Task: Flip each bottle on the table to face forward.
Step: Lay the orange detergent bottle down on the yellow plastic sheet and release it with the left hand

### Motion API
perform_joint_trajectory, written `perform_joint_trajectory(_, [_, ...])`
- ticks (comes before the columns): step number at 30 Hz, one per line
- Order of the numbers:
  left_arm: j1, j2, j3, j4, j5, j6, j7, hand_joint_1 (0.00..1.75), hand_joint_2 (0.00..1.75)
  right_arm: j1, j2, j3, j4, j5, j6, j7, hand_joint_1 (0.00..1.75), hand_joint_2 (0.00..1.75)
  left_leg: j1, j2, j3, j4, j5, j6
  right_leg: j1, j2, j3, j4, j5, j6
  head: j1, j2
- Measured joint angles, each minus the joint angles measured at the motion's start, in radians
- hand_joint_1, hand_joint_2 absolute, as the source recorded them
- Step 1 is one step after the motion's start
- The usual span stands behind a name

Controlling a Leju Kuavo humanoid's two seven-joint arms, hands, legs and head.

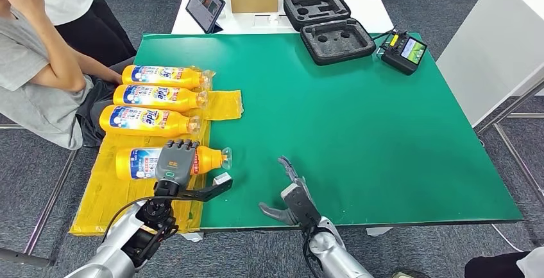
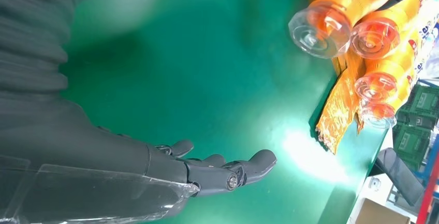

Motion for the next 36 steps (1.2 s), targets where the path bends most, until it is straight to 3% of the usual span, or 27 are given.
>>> perform_joint_trajectory(6, [-0.028,-0.006,0.009,0.043,-0.002,-0.018,-0.015,1.71,1.75,0.002,0.000,0.000,0.000,0.010,0.003,0.000,0.00,1.75,0.000,0.000,0.000,0.000,0.000,0.000,0.000,0.000,0.000,0.000,0.000,0.000,0.000,0.000])
perform_joint_trajectory(10, [-0.046,-0.012,0.017,0.070,-0.002,-0.029,-0.036,1.39,1.75,0.001,0.000,-0.003,0.000,0.014,0.003,0.000,0.00,1.75,0.000,0.000,0.001,0.000,0.001,0.000,0.000,0.000,0.001,0.000,0.000,0.000,0.000,0.000])
perform_joint_trajectory(12, [-0.051,-0.015,0.021,0.079,-0.002,-0.028,-0.040,1.35,1.75,0.001,0.000,-0.005,0.000,0.015,0.002,0.000,0.00,1.75,0.000,0.000,0.001,0.000,0.001,0.000,0.000,0.000,0.002,0.000,0.000,0.000,0.000,0.000])
perform_joint_trajectory(13, [-0.053,-0.016,0.023,0.084,-0.002,-0.024,-0.044,1.21,1.75,0.001,0.000,-0.006,0.001,0.016,0.002,0.000,0.00,1.75,0.000,0.000,0.001,0.000,0.002,0.000,0.000,0.000,0.002,0.000,0.000,0.000,0.000,0.000])
perform_joint_trajectory(16, [-0.057,-0.019,0.027,0.096,0.000,-0.010,-0.058,0.57,1.75,0.001,0.000,-0.007,0.003,0.019,0.003,0.000,0.00,1.75,0.000,0.000,0.001,0.000,0.002,0.000,0.000,0.000,0.002,0.000,0.000,0.000,0.000,0.000])
perform_joint_trajectory(17, [-0.058,-0.020,0.029,0.098,0.002,-0.008,-0.063,0.46,1.75,0.001,0.000,-0.007,0.004,0.020,0.004,0.000,0.00,1.75,0.000,-0.001,0.001,0.000,0.002,0.000,0.000,-0.001,0.002,0.000,0.000,0.000,0.000,0.000])
perform_joint_trajectory(21, [-0.058,-0.024,0.038,0.103,0.006,-0.010,-0.077,0.30,1.75,-0.001,0.000,-0.007,0.010,0.030,0.008,0.000,0.00,1.75,0.000,-0.001,0.001,0.000,0.002,0.000,0.000,-0.001,0.002,0.000,0.000,0.000,0.000,0.000])
perform_joint_trajectory(28, [-0.057,-0.025,0.051,0.106,0.013,-0.004,-0.096,0.30,1.75,-0.006,0.000,-0.007,0.021,0.035,0.008,0.000,0.00,1.75,0.000,-0.001,0.001,0.000,0.002,0.001,0.000,-0.001,0.002,0.000,0.000,0.000,0.000,0.000])
perform_joint_trajectory(32, [-0.055,-0.025,0.057,0.106,0.035,0.008,-0.120,0.40,1.75,-0.006,0.000,-0.008,0.024,0.034,0.007,0.000,0.00,1.75,0.000,-0.001,0.001,0.000,0.002,0.001,0.000,-0.001,0.002,0.000,0.000,0.000,0.000,0.000])
perform_joint_trajectory(36, [-0.050,-0.028,0.076,0.106,0.107,0.012,-0.187,0.19,1.75,-0.006,0.000,-0.017,0.024,0.034,-0.014,0.000,0.00,1.75,0.000,-0.002,0.001,0.000,0.002,0.001,0.000,-0.002,0.002,0.000,0.000,0.000,0.000,0.000])
